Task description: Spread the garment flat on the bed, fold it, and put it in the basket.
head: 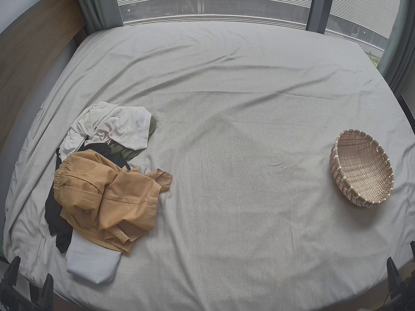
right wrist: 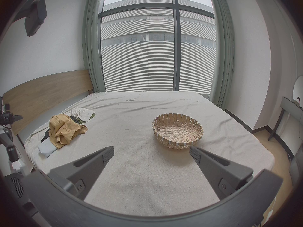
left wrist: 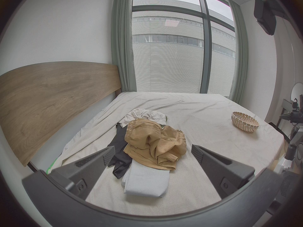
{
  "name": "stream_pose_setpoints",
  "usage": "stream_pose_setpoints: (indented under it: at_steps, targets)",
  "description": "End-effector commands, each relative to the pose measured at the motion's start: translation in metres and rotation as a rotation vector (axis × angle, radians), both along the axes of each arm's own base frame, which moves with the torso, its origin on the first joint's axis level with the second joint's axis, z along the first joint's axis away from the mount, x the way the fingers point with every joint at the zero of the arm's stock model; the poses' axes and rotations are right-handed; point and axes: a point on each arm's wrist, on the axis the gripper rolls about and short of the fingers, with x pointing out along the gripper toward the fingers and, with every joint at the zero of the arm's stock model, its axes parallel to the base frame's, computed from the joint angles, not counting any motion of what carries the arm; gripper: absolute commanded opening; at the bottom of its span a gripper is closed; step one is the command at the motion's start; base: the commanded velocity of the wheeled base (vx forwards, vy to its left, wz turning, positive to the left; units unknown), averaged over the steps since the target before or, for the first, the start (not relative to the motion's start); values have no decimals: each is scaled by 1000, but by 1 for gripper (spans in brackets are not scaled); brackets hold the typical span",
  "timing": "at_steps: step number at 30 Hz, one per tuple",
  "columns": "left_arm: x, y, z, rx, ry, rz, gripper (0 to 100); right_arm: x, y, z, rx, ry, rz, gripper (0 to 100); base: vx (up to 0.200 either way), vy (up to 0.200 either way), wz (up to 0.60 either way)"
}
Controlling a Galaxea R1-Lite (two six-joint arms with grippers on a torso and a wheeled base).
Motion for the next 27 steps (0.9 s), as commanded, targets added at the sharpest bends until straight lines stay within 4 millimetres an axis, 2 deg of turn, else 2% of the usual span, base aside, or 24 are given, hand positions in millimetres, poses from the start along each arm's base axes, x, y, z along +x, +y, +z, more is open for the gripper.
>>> stream_pose_setpoints:
  at_steps: [1,20,22,23,24,25,26,27]
  targets:
    - [0,0,-5,-2,1,0,100,1,0,-5,-1,8,0,100,0,0,0]
    - [0,0,-5,-9,-2,-3,100,1,0,-5,-2,9,0,100,0,0,0]
    - [-3,0,14,-10,-74,-1,100,1,0,-5,-4,8,2,100,0,0,0]
    - [-4,0,17,-10,-83,-2,100,1,0,-5,-4,8,2,100,0,0,0]
    - [-9,0,47,-12,-138,-8,100,1,0,-5,-6,8,2,100,0,0,0]
    - [-9,0,47,-12,-138,-8,100,1,0,-5,-6,8,2,100,0,0,0]
    - [-6,0,62,-13,-127,-20,100,1,0,-5,-6,8,2,100,0,0,0]
    - [-4,0,63,-13,-120,-26,100,1,0,-5,-6,8,2,100,0,0,0]
